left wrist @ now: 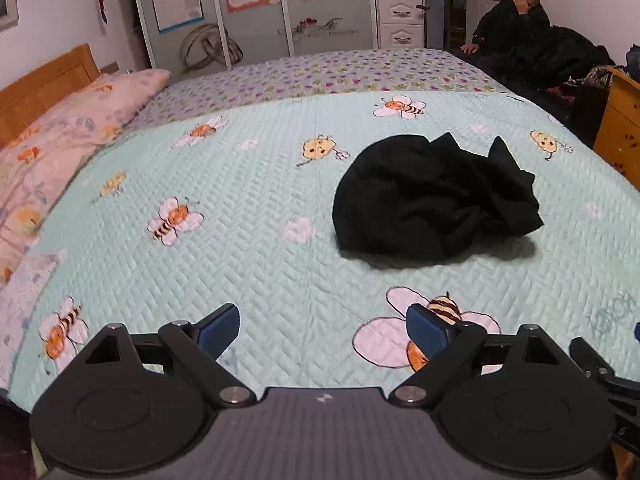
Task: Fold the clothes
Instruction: 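Move both grippers toward the crumpled black garment on the bed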
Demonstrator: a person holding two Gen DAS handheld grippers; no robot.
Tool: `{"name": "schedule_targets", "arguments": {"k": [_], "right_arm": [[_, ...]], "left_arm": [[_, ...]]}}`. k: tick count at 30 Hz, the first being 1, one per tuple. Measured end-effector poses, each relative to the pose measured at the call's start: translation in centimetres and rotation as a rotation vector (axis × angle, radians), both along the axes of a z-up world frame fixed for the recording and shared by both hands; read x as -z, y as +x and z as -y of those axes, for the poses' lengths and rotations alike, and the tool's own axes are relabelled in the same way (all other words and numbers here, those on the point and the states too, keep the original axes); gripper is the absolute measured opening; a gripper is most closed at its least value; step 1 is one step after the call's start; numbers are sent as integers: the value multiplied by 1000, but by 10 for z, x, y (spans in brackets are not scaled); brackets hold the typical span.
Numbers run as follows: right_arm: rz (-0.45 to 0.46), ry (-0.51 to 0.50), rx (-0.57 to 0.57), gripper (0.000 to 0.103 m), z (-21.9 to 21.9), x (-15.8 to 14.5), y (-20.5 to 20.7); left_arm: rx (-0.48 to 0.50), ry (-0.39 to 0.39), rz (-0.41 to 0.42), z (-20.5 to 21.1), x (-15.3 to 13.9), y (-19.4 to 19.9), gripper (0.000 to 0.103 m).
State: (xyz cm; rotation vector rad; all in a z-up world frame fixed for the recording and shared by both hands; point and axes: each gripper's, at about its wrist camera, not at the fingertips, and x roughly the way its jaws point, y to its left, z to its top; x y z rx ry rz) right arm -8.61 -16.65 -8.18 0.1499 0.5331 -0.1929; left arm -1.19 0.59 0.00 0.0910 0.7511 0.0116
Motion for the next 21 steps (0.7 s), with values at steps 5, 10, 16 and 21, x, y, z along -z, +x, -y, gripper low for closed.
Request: {"name": "schedule_targets", "arguments": {"k": [5,10,16,21], "right_arm": [[14,-53,-8,100,-9,-1,-1],[-4,-29,-26,100,-13,3,-4],[-178,112,-15,103,-3,18,23],[3,162,-46,99,4,-10,32]], "left_arm": [[30,-94,65,-15,0,-30,96],[-33,-100,-56,-18,-9,-9,102],[-98,-232,-274,-37,22,27,102],[-197,-285,-279,-57,57,26,99]]}}
